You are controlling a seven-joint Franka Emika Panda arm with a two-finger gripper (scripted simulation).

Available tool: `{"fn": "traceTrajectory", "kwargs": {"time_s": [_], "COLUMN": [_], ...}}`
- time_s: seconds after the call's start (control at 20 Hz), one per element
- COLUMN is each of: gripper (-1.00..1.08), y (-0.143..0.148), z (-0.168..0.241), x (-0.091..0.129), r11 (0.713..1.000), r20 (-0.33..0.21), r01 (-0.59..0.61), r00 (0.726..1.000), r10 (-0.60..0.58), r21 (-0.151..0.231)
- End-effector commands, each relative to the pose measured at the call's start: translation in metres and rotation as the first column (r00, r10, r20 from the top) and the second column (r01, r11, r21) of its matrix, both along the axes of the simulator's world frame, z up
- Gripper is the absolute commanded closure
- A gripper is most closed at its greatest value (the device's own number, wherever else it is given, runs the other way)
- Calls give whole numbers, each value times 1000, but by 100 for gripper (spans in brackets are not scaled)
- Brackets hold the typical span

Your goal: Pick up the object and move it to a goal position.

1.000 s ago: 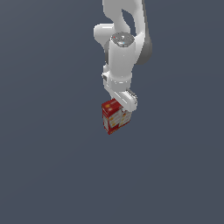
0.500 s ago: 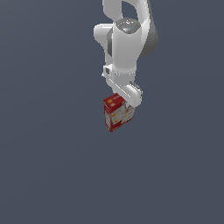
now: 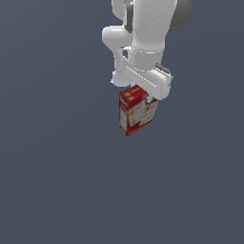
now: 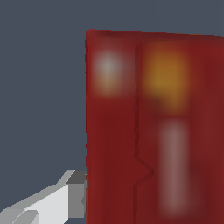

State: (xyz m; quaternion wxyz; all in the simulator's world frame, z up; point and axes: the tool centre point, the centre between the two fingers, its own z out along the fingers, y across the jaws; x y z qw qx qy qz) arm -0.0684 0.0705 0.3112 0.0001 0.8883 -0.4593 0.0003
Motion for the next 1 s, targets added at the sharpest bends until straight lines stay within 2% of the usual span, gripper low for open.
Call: {"fn": "traceTrajectory", "kwargs": {"time_s": [0.0,0.45,0.95], "gripper": [108,108,108], "y": [8,38,62], "z": [26,112,185], "x": [2,9,17], "r11": [1000,1000,1000], "r20": [1,0,0], "r01": [0,0,0], "r00": [1000,1000,1000], "r10": [0,0,0], "r21": [0,0,0]}}
